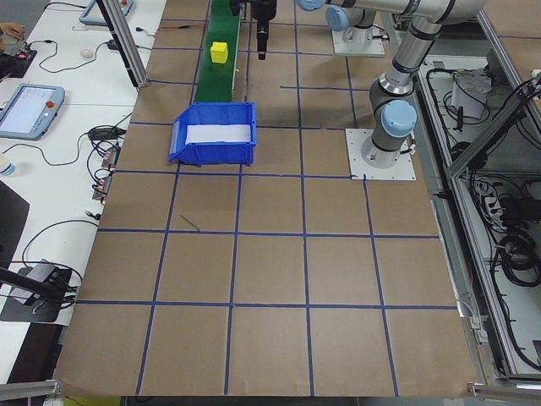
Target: Move block left to right into plate
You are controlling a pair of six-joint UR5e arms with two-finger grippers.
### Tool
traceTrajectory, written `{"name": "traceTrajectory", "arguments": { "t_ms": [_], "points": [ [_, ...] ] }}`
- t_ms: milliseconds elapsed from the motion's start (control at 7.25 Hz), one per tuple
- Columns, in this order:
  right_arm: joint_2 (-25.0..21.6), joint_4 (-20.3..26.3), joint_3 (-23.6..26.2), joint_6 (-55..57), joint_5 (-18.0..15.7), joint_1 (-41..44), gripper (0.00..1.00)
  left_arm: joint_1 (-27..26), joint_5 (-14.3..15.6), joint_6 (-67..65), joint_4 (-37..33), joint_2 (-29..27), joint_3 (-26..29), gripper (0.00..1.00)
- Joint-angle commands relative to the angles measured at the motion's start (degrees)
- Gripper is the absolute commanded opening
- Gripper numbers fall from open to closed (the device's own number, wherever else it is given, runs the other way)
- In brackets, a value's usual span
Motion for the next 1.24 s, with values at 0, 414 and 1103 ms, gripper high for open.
{"name": "traceTrajectory", "arguments": {
  "t_ms": [0, 414, 1103],
  "points": [
    [3.7, -2.6, 0.7, -5.1, 0.5, -4.8, 0.24, -0.2, 0.1, 0.0, 0.0, 0.0, -0.2, 1.00],
    [3.6, -2.7, 1.3, -4.9, -0.1, -5.4, 1.00, -0.2, 0.1, 0.0, 0.0, 0.0, -0.4, 1.00],
    [0.4, -2.5, 0.3, 0.7, 0.9, -5.4, 1.00, -0.1, 0.3, 0.0, 0.1, 0.0, -0.1, 1.00]
  ]
}}
